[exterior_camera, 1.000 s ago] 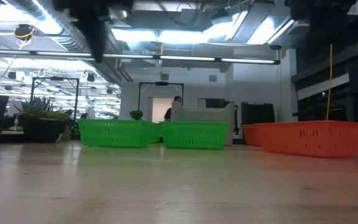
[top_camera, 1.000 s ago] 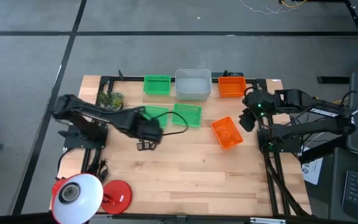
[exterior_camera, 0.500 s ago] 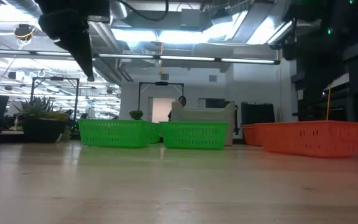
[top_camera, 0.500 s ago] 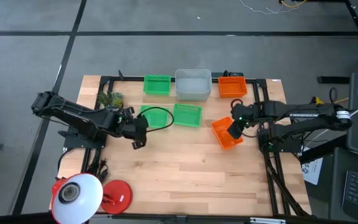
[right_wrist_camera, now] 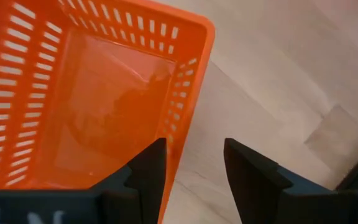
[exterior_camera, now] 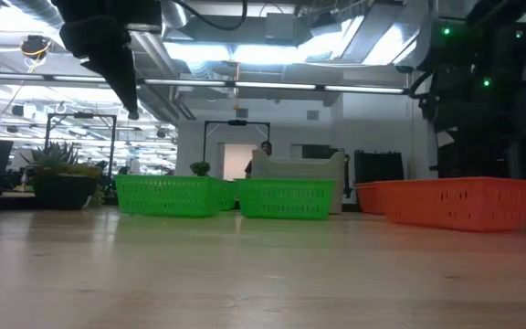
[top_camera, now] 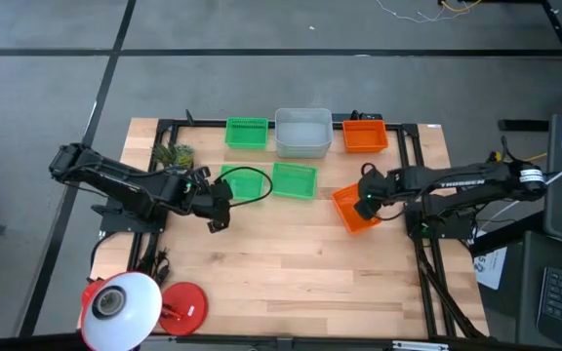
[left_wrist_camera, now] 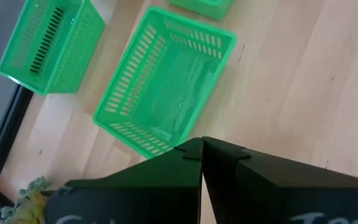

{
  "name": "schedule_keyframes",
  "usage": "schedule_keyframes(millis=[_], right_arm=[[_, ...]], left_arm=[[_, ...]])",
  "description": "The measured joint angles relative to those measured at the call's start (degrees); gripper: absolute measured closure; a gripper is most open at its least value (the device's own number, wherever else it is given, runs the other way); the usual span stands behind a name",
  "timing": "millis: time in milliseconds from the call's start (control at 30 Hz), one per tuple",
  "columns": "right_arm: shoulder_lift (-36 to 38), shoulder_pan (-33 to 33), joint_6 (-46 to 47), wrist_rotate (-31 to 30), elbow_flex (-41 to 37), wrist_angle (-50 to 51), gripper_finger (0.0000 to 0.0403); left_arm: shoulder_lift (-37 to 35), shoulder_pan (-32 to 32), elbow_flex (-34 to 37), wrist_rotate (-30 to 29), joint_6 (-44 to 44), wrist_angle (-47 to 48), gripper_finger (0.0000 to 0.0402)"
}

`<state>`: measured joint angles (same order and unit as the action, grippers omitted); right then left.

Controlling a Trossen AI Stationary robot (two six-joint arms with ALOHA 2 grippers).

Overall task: Stack baskets by color
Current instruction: Stack the bottom orange bin on top of the top orange bin

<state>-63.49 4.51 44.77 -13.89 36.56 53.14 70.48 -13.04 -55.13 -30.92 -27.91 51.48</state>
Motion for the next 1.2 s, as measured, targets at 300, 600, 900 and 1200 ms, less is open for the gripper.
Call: schedule_keyframes(millis=[300, 600, 900, 1200], right_arm=[[-0.3, 0.0, -0.42, -1.47, -2.02, -5.57, 0.0242], [-0.28, -1.06, -5.75, 0.17, 3.16, -12.37, 0.0242], [-7.49, -8.16, 0.11, 4.54, 2.81, -18.76, 0.0242], [-16.21, -13.39, 4.45, -0.41, 2.81, -24.15, 0.0242]], left_arm=[[0.02, 0.0, 0.0, 0.0, 0.01, -0.08, 0.0401], [0.02, 0.0, 0.0, 0.02, 0.01, -0.14, 0.0401], [0.02, 0.0, 0.0, 0.02, 0.01, -0.17, 0.0401], [0.02, 0.0, 0.0, 0.02, 0.01, -0.15, 0.0401]])
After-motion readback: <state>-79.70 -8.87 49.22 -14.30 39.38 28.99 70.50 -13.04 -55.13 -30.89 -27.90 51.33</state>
